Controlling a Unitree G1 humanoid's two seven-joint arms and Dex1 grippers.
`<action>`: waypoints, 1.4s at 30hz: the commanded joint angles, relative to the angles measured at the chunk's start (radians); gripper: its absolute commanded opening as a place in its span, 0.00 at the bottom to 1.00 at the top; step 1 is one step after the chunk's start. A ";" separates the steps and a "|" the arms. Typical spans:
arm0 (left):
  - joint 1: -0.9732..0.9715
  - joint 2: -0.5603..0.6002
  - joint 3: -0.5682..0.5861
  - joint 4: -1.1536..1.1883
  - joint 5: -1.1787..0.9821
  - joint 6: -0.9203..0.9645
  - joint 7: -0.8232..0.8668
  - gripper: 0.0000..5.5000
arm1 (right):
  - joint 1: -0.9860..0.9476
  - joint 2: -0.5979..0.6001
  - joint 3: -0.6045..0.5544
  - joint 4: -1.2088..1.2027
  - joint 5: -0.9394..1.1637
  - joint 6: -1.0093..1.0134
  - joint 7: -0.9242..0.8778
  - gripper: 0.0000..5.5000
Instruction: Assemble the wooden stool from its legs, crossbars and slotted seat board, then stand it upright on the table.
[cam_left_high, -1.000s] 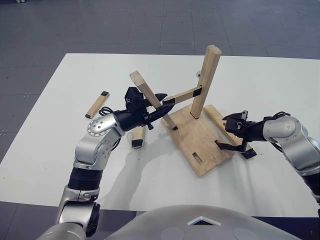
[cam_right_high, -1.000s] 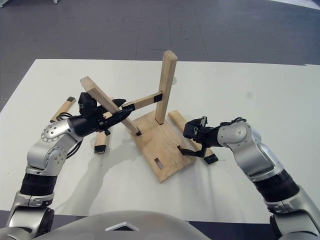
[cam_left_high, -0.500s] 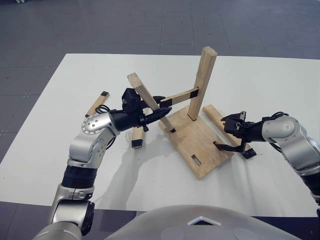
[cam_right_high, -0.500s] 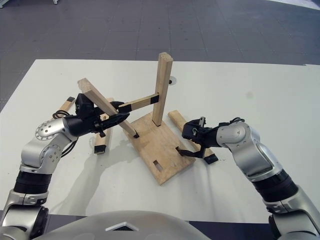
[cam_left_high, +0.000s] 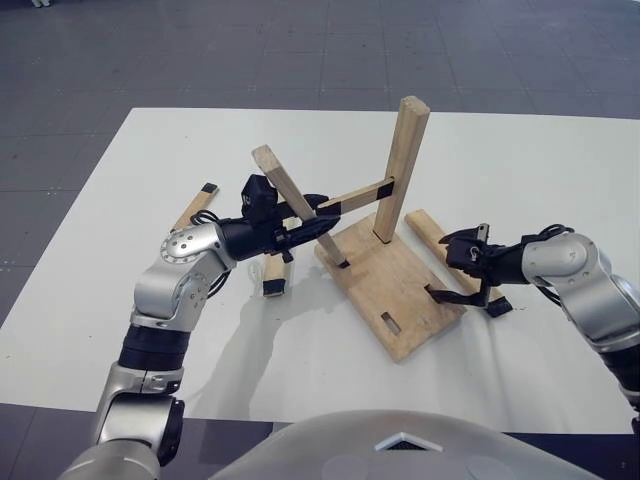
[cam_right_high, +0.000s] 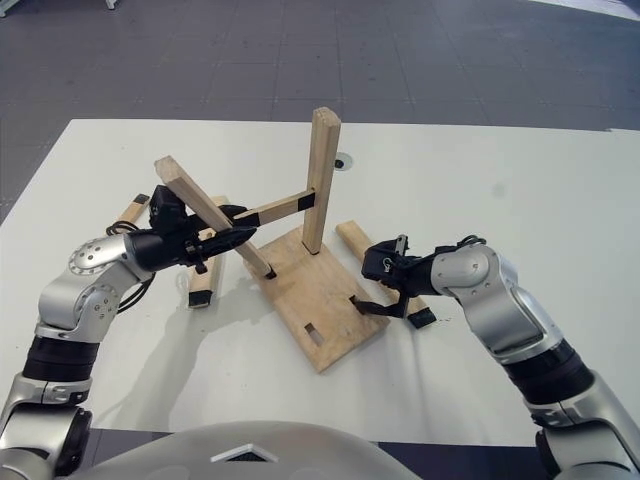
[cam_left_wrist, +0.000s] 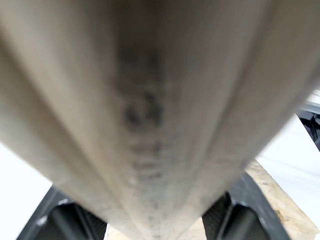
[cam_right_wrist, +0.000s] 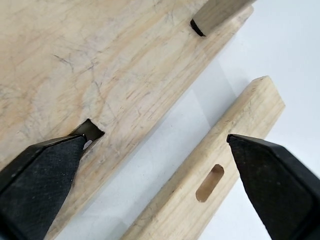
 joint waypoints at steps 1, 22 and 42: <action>0.040 0.087 -0.103 0.046 0.086 0.111 -0.087 0.37 | -0.004 -0.007 -0.002 0.003 -0.029 0.010 -0.011 0.94; 0.095 0.073 -0.154 0.041 0.120 0.033 0.000 0.37 | -0.215 0.212 -0.270 -0.042 0.257 0.410 -0.110 0.94; 0.068 0.111 -0.151 0.106 0.127 0.050 -0.050 0.37 | -0.642 0.811 -0.806 -0.370 0.629 1.043 -0.637 0.64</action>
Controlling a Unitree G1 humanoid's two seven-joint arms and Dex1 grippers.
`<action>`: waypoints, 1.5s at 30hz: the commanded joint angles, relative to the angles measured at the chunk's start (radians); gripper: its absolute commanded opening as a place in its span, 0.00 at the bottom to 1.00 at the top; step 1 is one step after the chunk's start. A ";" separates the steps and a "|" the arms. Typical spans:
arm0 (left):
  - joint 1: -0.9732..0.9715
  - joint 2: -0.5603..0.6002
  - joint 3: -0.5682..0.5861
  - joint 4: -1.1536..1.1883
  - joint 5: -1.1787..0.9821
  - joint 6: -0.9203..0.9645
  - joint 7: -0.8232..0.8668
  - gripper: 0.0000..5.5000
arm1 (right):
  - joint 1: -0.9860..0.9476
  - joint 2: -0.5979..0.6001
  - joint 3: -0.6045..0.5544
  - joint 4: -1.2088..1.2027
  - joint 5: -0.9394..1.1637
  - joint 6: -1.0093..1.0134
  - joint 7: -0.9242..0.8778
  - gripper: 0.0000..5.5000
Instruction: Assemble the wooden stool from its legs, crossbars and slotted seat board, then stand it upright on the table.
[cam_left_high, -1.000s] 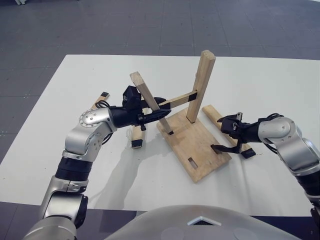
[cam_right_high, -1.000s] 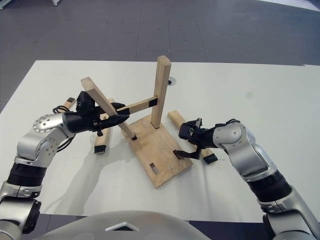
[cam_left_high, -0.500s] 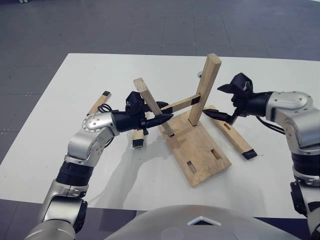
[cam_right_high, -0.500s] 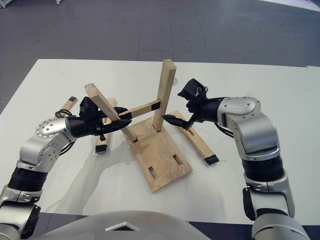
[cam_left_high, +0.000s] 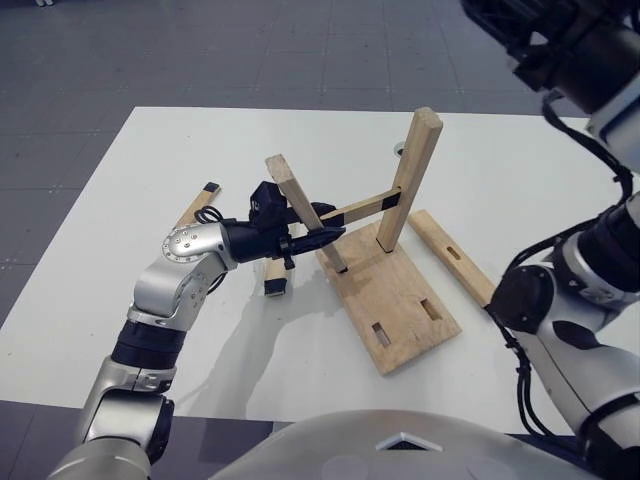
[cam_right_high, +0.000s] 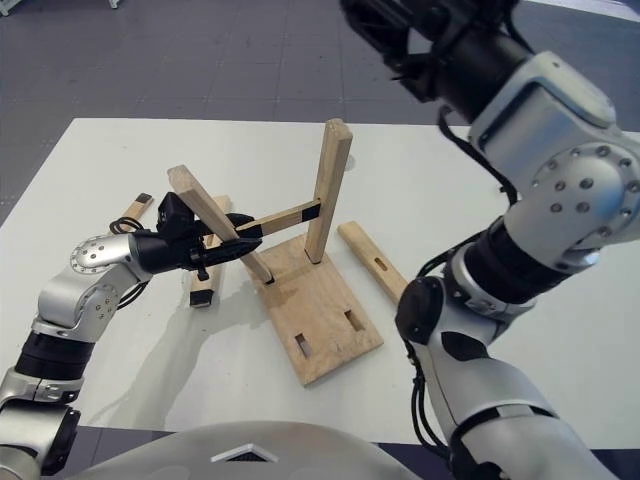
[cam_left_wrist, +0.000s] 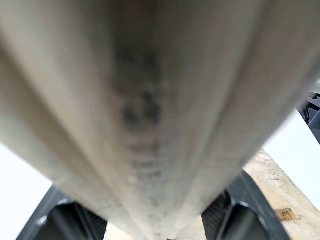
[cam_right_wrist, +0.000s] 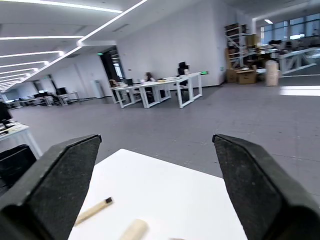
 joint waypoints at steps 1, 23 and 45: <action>0.063 0.073 -0.087 0.111 0.125 0.102 -0.044 0.37 | 0.143 0.054 0.106 -0.159 0.069 0.045 0.005 0.61; 0.019 0.076 -0.117 0.109 0.155 0.118 -0.015 0.37 | 0.585 -0.383 0.974 0.029 -0.388 -0.553 0.012 0.46; 0.008 0.063 -0.130 0.150 0.172 0.086 0.006 0.37 | 0.484 -0.133 0.426 -0.045 0.024 -0.323 0.088 0.46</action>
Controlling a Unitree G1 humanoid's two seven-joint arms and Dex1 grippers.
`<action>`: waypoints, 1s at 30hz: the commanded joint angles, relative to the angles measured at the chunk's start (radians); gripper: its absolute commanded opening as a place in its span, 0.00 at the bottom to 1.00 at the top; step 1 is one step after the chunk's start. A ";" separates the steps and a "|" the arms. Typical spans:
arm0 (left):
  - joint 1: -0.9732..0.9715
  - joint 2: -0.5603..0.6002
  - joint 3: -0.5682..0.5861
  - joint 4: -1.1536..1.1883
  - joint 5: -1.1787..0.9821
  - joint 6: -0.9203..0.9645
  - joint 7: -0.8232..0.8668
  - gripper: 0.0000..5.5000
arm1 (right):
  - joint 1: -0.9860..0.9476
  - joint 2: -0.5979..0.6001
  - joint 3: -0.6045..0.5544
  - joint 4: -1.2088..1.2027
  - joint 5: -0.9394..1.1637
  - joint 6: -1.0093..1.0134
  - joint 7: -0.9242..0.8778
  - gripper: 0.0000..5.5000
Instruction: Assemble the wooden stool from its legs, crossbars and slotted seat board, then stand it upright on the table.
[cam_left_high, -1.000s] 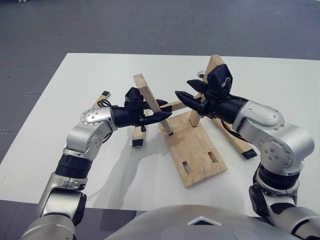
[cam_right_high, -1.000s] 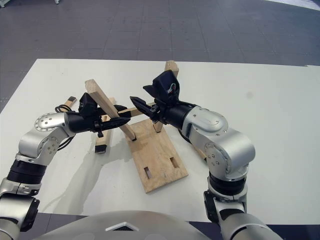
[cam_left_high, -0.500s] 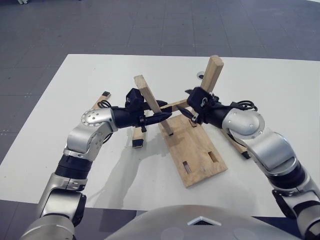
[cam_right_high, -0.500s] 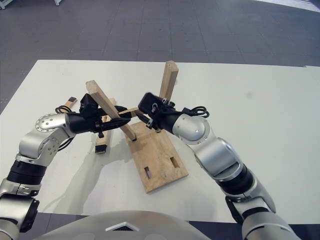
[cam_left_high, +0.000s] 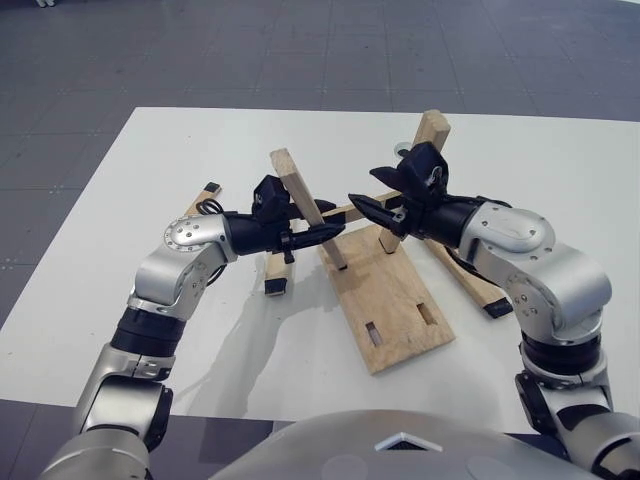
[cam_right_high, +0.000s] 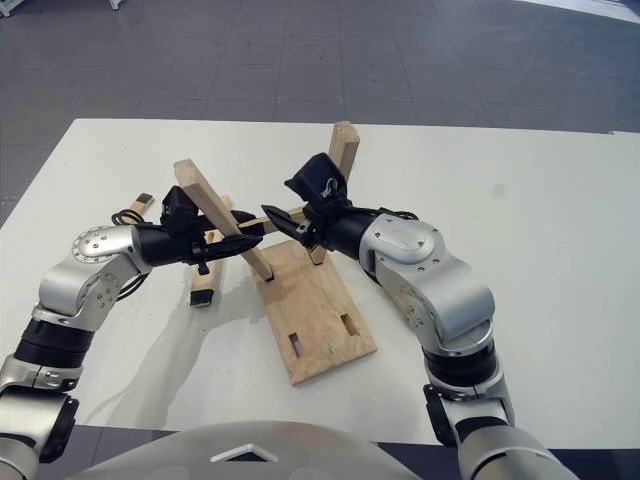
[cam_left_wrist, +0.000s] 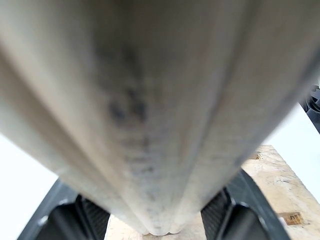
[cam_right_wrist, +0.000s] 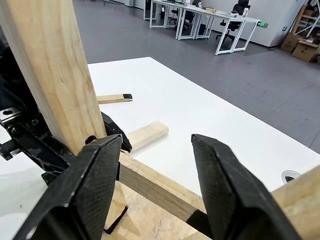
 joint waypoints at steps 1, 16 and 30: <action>0.071 0.049 -0.095 0.101 0.168 0.075 0.009 0.37 | -0.074 0.050 -0.297 0.031 0.251 0.181 0.046 0.46; -0.003 0.060 -0.127 0.208 0.212 0.018 -0.029 0.37 | -0.203 -0.312 -0.411 0.805 -0.097 -0.236 -0.167 0.46; -0.040 0.071 -0.143 0.221 0.202 0.017 -0.060 0.37 | -0.271 0.127 -0.231 0.169 0.362 0.271 -0.151 0.46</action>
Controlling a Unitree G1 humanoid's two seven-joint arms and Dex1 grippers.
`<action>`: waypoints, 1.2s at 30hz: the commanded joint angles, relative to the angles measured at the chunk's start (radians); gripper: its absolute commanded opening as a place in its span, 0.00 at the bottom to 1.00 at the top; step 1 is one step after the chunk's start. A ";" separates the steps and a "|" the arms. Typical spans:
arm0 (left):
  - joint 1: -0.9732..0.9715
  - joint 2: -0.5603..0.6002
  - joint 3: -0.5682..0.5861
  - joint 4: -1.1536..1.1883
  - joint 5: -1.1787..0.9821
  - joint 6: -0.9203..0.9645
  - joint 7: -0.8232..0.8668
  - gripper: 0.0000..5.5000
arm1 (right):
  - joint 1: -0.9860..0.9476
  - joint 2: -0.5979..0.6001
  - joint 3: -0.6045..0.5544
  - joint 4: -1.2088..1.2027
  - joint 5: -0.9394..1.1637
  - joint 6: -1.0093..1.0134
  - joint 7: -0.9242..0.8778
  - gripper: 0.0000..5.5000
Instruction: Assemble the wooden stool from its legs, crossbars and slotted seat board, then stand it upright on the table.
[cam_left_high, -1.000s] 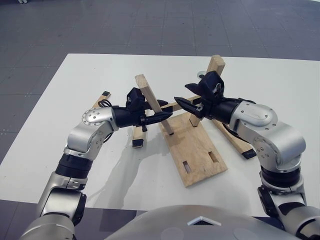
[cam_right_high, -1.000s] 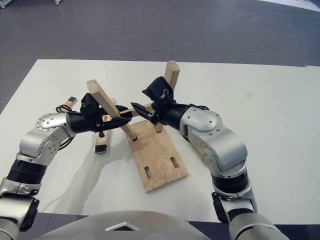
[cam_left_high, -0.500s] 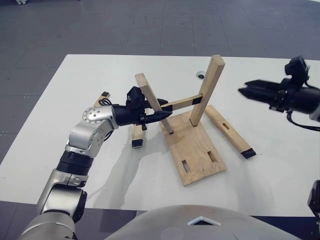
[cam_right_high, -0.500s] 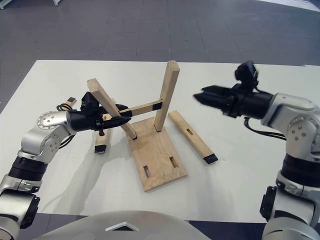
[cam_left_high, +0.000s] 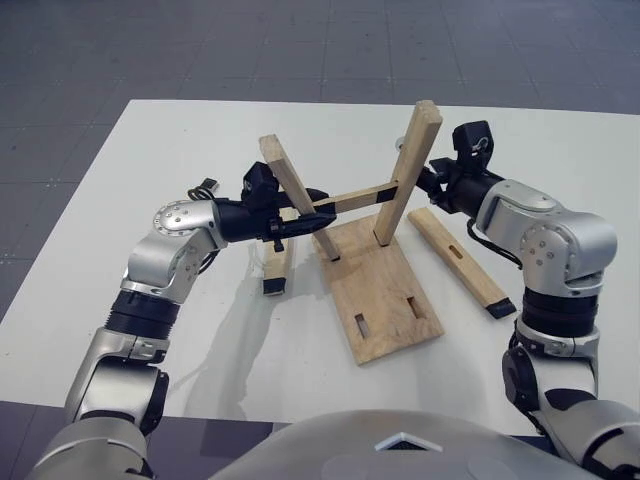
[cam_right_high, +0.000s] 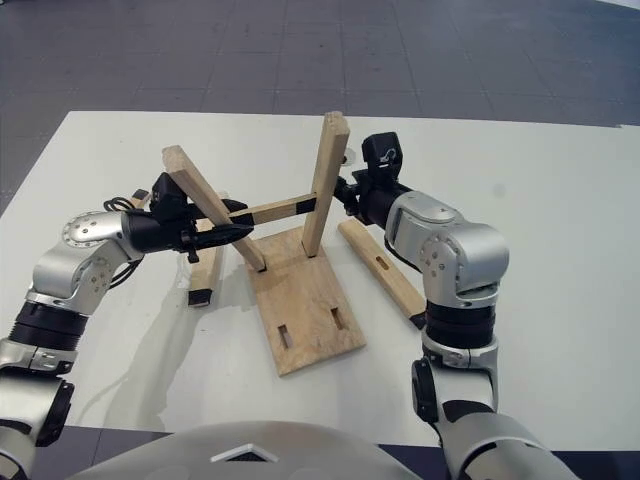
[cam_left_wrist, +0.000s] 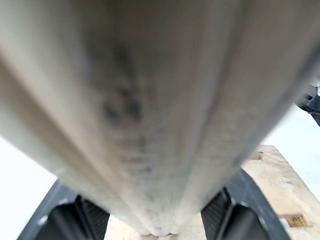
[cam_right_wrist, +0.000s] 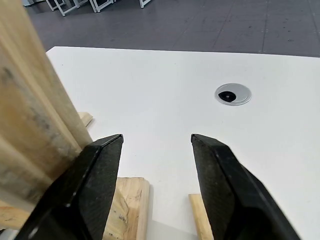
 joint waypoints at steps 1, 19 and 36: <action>0.058 0.030 -0.140 0.078 0.227 0.094 0.038 0.37 | -0.157 0.031 0.022 -0.133 0.184 0.103 0.141 0.46; -0.053 0.058 -0.185 0.095 0.196 0.115 -0.100 0.37 | -0.056 -0.018 0.317 -0.144 -0.063 0.027 0.143 0.46; 0.031 -0.050 -0.197 0.054 0.191 0.050 -0.031 0.37 | -0.373 -0.191 -0.229 0.206 -0.180 -0.314 0.001 0.46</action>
